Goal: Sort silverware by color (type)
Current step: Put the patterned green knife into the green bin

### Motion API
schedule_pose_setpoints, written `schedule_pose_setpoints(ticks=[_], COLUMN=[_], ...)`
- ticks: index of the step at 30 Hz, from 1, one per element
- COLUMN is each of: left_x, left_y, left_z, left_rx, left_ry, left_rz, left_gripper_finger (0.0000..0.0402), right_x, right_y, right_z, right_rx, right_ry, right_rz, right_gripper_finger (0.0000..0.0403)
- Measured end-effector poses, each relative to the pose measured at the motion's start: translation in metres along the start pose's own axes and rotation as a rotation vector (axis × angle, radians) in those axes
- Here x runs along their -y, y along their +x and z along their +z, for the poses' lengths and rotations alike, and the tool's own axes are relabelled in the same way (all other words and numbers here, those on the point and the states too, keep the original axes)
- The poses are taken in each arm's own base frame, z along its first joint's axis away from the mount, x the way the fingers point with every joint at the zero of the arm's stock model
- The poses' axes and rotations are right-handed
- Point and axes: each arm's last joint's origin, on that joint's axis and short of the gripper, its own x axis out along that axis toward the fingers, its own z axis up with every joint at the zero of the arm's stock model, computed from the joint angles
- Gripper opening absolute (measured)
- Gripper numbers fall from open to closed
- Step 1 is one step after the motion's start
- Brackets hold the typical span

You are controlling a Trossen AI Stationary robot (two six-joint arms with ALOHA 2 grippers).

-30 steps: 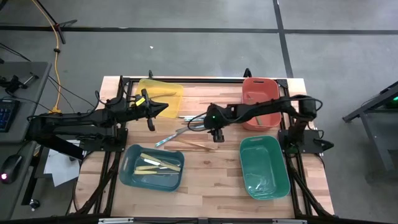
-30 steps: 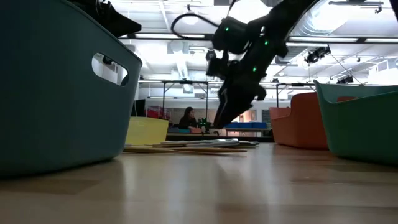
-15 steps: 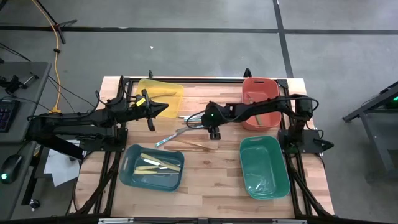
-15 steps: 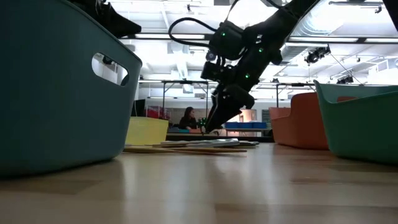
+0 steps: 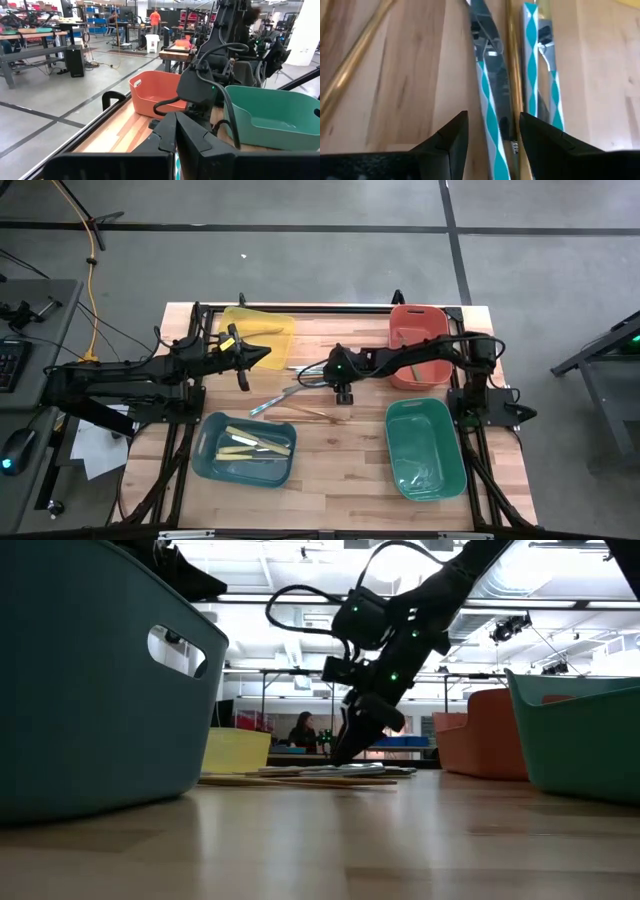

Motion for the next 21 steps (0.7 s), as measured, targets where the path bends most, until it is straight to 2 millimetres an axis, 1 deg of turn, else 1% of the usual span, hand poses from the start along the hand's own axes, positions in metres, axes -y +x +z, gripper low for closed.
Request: schedule_pose_setpoints(ticks=[3, 8, 16, 18, 21], left_x=[0.0, 0.0, 0.0, 0.0, 0.0], left_y=[0.0, 0.0, 0.0, 0.0, 0.0], left_z=[0.0, 0.0, 0.0, 0.0, 0.0], left_rx=[0.0, -0.001, -0.002, -0.001, -0.001], left_ry=[0.0, 0.0, 0.001, 0.001, 0.002], left_rz=[0.0, 0.0, 0.0, 0.0, 0.0], left_gripper_finger=[0.0, 0.0, 0.0, 0.0, 0.0], right_x=[-0.001, -0.001, -0.001, -0.002, -0.006], right_y=[0.002, 0.013, 0.014, 0.014, 0.013], right_z=[-0.001, -0.007, -0.008, -0.009, -0.01], right_rx=[0.002, -0.029, -0.035, -0.051, -0.066], right_ry=[-0.004, -0.003, 0.003, 0.005, -0.003], right_rz=[0.033, 0.041, 0.045, 0.054, 0.065], right_gripper_finger=[0.016, 0.016, 0.0159, 0.0152, 0.0131])
